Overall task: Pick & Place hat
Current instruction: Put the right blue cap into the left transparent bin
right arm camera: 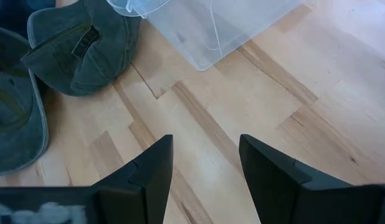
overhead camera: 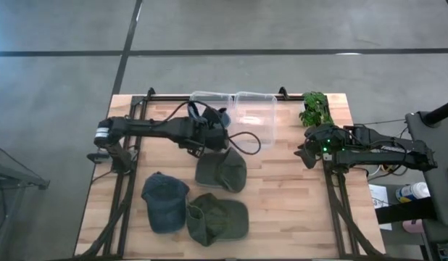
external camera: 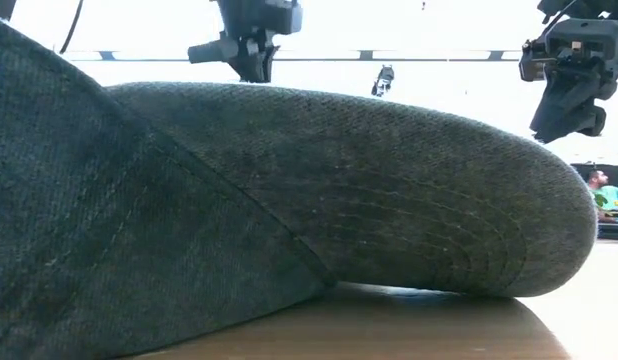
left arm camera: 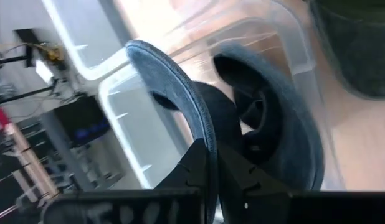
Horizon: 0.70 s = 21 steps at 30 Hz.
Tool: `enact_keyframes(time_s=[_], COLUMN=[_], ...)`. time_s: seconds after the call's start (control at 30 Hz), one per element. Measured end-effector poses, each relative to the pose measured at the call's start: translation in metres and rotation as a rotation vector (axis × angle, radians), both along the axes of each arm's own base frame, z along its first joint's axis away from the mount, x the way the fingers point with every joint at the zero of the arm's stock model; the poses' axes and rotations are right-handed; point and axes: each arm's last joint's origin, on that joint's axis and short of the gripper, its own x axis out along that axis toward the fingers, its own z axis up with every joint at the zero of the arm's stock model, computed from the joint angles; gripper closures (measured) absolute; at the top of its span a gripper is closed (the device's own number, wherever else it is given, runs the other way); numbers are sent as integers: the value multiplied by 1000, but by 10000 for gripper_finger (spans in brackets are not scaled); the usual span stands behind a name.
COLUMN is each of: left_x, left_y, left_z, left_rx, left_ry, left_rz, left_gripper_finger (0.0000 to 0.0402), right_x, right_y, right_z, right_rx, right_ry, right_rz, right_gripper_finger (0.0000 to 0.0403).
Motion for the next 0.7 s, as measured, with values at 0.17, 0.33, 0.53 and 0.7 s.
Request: enact_keyframes(time_s=[0.17,0.33,0.53,0.7], left_x=[-1,-1,-4,-4], left_y=[12,17,19,19], left_z=[-13,-13,-16,-16], left_rx=[-70,-184,-286,-302], left_ry=[-17,-46,-39,-56], left_rz=[14,32,51,63], left_gripper_finger=[387,386,386,385], right_x=[0,0,0,0], right_y=[0,0,0,0], right_z=[0,0,0,0], right_rx=[14,15,14,12], right_ry=[-2,-2,-1,-1], right_rz=[-14,-16,-15,-13], right_gripper_finger=[225,225,225,225])
